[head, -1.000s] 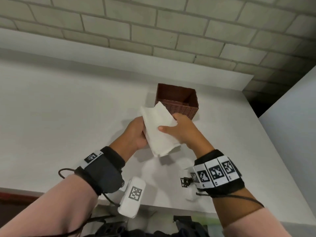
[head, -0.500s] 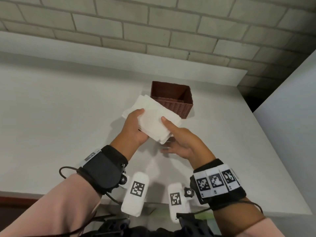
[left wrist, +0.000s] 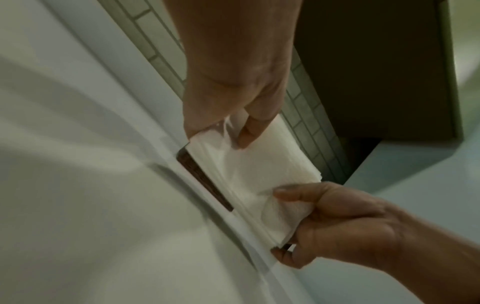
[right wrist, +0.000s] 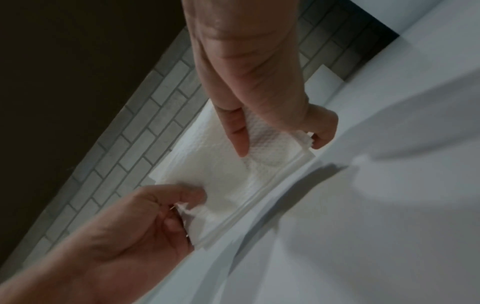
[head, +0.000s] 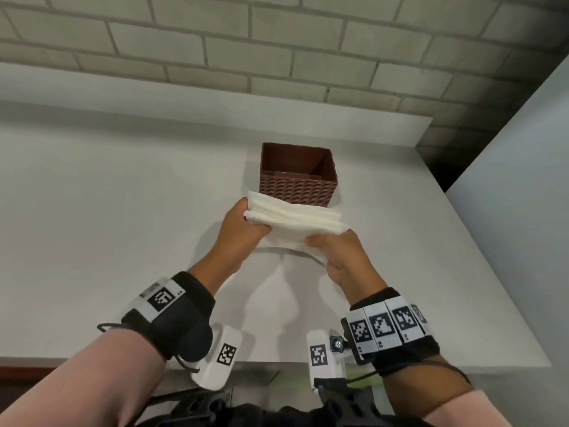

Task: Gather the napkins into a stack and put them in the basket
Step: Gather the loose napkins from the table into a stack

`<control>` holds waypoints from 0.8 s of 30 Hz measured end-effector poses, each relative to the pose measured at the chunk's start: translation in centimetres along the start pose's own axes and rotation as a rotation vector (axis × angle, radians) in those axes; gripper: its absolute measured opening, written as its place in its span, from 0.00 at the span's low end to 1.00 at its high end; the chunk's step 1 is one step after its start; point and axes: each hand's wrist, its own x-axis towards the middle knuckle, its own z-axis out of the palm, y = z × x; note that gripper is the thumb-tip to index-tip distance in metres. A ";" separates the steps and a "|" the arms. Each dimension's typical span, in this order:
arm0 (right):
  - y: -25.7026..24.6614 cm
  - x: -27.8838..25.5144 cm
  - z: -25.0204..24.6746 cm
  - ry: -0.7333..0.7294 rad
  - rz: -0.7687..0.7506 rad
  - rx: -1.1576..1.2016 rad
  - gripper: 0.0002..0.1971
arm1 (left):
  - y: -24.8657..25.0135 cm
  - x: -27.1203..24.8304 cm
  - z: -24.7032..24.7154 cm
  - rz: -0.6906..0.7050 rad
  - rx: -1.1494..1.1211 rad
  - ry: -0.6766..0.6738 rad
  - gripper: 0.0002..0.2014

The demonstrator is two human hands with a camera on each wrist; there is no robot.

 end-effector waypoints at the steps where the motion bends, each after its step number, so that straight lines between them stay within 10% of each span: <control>1: 0.1 0.0 -0.1 -0.023 -0.011 -0.006 0.22 | -0.3 -0.2 0.0 0.034 -0.017 0.015 0.27; 8: 2.2 -0.1 0.3 -0.055 -0.012 -0.171 0.20 | -2.4 -0.9 0.4 0.044 0.011 -0.024 0.42; 24: 2.5 0.2 -0.4 -0.121 -0.203 -0.338 0.18 | -2.6 -0.6 -1.2 0.173 0.333 -0.036 0.20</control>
